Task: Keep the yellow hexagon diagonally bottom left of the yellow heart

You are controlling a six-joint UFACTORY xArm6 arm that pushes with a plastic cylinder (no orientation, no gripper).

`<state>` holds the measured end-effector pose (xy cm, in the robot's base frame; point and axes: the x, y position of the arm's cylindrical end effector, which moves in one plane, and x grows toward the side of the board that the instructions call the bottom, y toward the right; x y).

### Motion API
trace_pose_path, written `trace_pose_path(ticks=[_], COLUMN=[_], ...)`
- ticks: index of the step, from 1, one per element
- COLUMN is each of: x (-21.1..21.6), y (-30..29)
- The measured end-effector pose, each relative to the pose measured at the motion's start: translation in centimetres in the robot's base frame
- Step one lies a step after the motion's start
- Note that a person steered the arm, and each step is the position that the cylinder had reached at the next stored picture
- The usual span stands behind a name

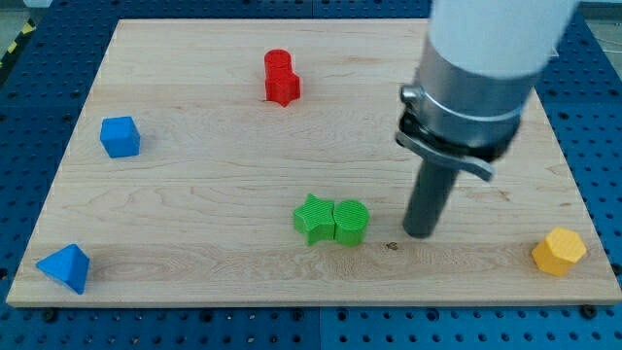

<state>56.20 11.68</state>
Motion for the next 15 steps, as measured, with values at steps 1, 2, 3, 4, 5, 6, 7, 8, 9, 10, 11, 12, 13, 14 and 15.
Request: trace_pose_path(ticks=[1,2,3,4,5,6,7,8,9,10,11,12,13,14,15], x=[2.6,5.0,5.6,4.8,2.1,2.0,3.3,5.6,5.5,5.2,3.5,0.8,-1.8,-4.6,-5.4], y=[4.3,8.4,11.2,15.7,16.9,15.0,17.0,17.4,15.3,13.2,11.9,10.9,9.8,8.7,7.3])
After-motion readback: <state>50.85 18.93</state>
